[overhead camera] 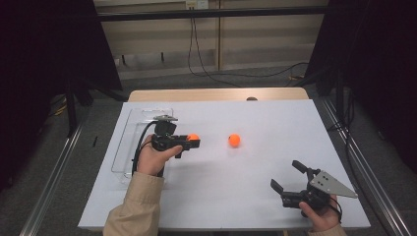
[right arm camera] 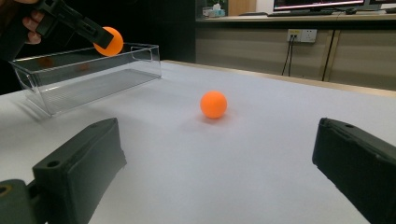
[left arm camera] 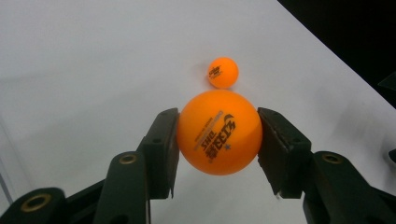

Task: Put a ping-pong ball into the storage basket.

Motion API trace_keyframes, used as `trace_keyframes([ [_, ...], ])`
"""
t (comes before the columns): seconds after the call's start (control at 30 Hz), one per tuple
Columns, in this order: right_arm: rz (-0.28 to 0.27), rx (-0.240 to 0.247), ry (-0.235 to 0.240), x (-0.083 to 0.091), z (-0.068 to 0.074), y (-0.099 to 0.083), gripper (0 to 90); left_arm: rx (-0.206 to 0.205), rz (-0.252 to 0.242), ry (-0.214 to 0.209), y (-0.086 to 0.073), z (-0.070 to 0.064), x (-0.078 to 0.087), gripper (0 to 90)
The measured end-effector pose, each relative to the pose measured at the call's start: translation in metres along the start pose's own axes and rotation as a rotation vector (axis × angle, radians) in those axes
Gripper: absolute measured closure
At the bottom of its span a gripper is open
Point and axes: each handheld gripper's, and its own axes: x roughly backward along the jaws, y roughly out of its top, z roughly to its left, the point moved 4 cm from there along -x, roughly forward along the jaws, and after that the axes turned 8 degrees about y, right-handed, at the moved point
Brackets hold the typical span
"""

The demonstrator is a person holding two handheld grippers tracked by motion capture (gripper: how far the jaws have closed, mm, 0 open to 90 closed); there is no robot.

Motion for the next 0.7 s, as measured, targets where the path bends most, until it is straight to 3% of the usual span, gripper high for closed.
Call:
trace_keyframes([
  [0.7, 0.000, -0.002, 0.000, -0.0002, 0.0001, -0.0001, 1.1, 0.015, -0.015, 0.019, 0.0011, 0.0085, 0.0078, 50.9],
])
